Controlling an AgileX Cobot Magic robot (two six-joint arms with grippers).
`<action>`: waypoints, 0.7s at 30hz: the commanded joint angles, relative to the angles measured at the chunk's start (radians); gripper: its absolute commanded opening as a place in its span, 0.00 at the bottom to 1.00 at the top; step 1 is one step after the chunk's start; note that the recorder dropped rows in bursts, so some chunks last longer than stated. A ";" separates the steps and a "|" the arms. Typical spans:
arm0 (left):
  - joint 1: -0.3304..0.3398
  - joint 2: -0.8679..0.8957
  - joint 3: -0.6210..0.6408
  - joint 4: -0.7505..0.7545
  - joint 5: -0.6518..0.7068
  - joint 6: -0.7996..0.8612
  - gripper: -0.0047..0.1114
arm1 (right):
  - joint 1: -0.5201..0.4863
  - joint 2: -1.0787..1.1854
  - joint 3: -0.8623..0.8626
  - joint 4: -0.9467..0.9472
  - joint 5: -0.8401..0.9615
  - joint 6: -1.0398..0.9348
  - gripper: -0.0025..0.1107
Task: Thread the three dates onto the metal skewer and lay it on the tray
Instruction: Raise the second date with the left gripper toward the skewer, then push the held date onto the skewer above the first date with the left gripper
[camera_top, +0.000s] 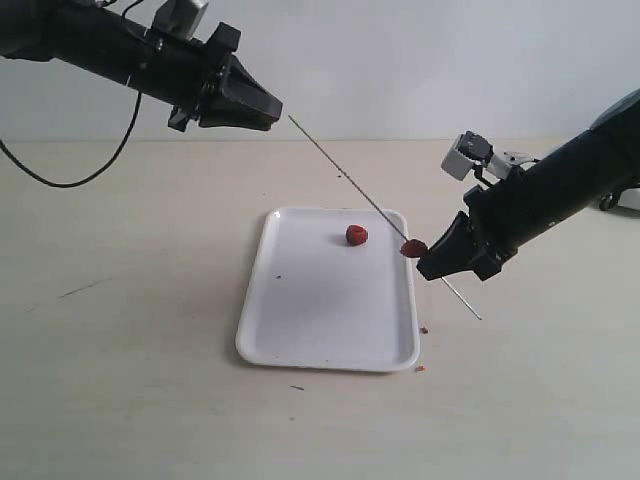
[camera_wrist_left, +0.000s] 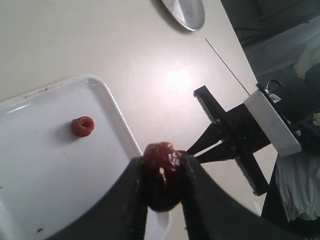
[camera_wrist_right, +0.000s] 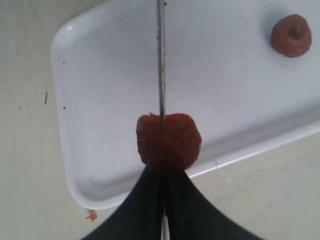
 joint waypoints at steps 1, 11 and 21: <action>-0.001 -0.011 -0.004 -0.015 0.004 0.005 0.23 | -0.003 -0.013 -0.001 0.014 -0.001 -0.001 0.02; -0.005 -0.011 -0.004 -0.015 0.004 0.009 0.23 | -0.003 -0.013 -0.001 0.014 0.013 0.024 0.02; -0.037 -0.011 -0.004 -0.012 0.004 0.016 0.23 | -0.003 -0.013 -0.001 0.014 0.013 0.031 0.02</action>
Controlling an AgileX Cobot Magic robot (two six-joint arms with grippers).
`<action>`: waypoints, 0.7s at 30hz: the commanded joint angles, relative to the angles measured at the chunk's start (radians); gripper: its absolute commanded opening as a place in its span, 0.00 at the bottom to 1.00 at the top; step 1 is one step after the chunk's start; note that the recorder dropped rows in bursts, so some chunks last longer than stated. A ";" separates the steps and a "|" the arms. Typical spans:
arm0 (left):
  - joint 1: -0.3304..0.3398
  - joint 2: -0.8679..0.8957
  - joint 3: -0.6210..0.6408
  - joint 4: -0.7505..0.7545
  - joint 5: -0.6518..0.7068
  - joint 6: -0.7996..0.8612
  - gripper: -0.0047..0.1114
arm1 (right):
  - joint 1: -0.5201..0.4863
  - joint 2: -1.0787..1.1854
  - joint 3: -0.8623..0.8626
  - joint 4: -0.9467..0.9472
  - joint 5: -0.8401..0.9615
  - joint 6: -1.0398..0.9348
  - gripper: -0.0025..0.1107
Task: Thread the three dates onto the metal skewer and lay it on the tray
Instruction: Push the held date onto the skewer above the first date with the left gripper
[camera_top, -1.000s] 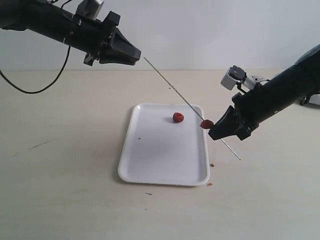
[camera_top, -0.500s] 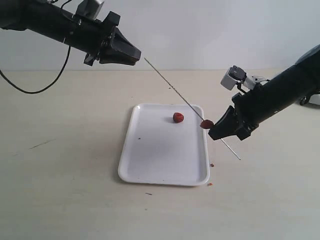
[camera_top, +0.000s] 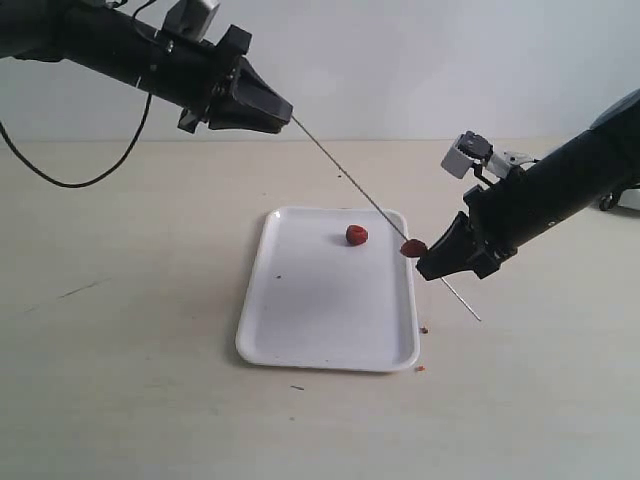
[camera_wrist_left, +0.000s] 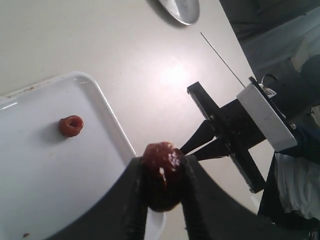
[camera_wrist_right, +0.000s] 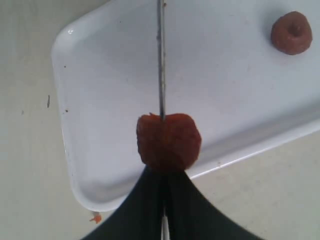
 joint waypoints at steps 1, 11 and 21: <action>-0.011 -0.011 -0.004 -0.011 0.002 0.010 0.23 | -0.003 -0.013 -0.001 0.011 0.011 0.005 0.02; -0.025 0.005 -0.004 0.012 0.002 0.010 0.23 | -0.003 -0.013 -0.001 0.016 0.016 0.005 0.02; 0.028 0.012 -0.004 -0.027 0.002 0.029 0.23 | -0.003 -0.013 -0.001 -0.008 0.012 0.007 0.02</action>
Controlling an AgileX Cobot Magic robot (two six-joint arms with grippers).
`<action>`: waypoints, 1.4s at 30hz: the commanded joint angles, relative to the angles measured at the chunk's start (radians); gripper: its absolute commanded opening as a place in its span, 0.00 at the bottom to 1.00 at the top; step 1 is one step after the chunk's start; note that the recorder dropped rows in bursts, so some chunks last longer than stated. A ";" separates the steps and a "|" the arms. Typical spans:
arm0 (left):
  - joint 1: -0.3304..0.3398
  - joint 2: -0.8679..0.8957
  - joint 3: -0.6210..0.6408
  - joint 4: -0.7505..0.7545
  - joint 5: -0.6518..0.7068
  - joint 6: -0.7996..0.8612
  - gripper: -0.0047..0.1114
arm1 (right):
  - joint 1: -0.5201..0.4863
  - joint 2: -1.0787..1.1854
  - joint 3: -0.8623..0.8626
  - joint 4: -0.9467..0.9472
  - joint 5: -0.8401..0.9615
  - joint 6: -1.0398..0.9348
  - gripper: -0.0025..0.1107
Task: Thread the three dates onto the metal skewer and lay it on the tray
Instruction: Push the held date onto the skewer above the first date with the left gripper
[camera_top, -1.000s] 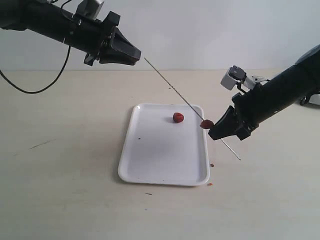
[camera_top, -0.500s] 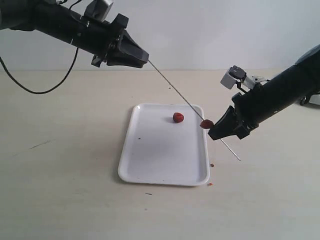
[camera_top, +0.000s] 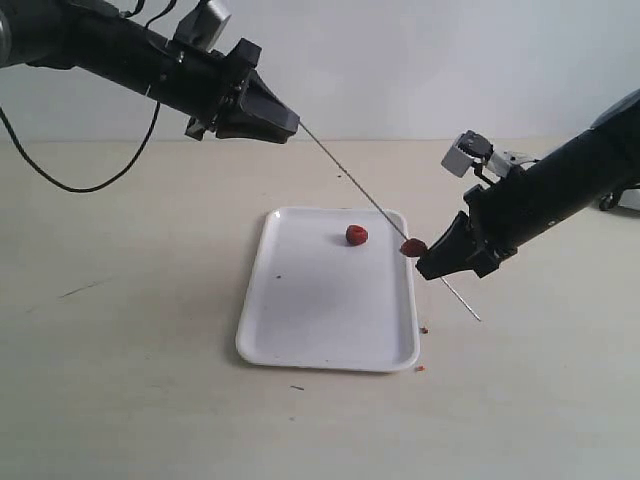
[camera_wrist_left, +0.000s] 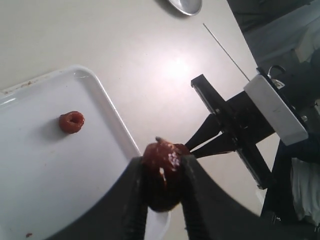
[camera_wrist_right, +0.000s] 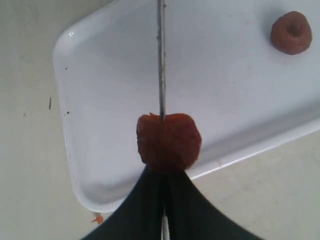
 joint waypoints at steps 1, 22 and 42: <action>0.045 -0.001 -0.004 -0.035 0.007 0.011 0.23 | -0.003 -0.013 -0.001 -0.015 0.009 -0.003 0.02; 0.001 -0.001 -0.004 -0.062 0.007 0.040 0.23 | -0.003 -0.013 -0.001 -0.018 0.041 -0.003 0.02; -0.120 0.027 -0.004 0.015 0.007 0.044 0.23 | -0.003 -0.013 -0.001 0.042 0.060 -0.023 0.02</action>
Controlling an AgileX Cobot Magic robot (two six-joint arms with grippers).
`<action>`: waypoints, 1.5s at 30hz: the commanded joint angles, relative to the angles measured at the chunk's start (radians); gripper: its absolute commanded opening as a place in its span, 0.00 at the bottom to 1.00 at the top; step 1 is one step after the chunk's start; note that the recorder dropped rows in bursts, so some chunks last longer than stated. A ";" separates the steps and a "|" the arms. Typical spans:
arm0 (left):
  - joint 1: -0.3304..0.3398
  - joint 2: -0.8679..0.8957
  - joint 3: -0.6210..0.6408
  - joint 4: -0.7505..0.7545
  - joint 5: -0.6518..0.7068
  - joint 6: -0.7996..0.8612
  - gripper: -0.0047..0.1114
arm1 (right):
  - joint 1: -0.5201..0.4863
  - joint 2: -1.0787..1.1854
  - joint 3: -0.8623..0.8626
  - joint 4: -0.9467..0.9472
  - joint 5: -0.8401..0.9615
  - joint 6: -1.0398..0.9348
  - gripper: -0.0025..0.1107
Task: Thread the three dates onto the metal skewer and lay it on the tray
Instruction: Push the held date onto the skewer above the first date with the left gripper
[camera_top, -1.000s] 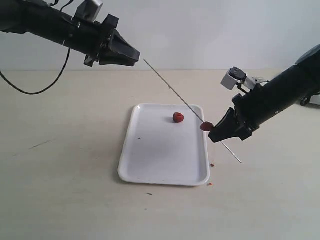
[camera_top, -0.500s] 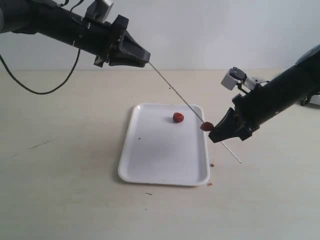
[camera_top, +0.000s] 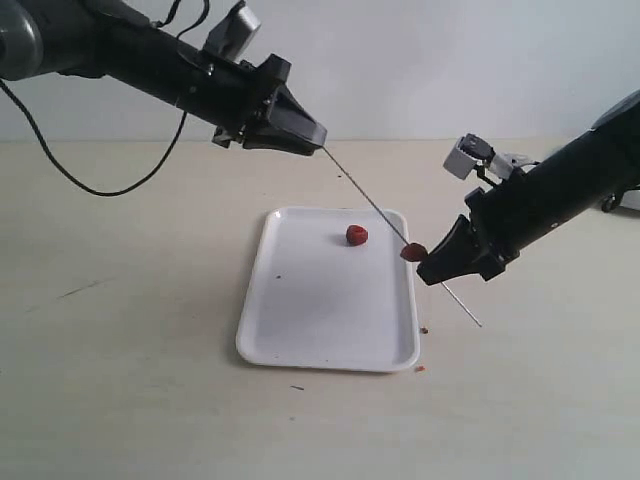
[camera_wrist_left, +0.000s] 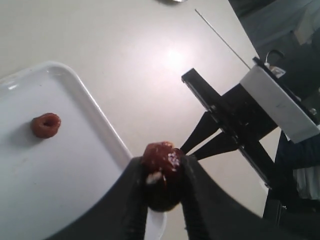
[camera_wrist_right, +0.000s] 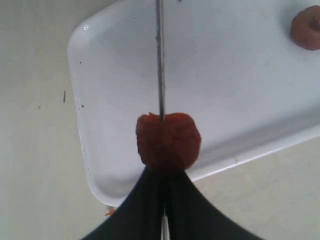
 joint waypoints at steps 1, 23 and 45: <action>-0.049 0.009 -0.004 0.011 0.025 0.011 0.23 | -0.003 -0.013 -0.001 0.051 0.019 -0.018 0.02; -0.121 0.009 -0.004 0.032 0.025 0.015 0.37 | -0.003 -0.013 -0.001 0.153 0.026 -0.029 0.02; -0.106 0.009 -0.004 0.037 0.025 0.015 0.60 | -0.003 -0.013 -0.001 0.331 0.010 -0.007 0.02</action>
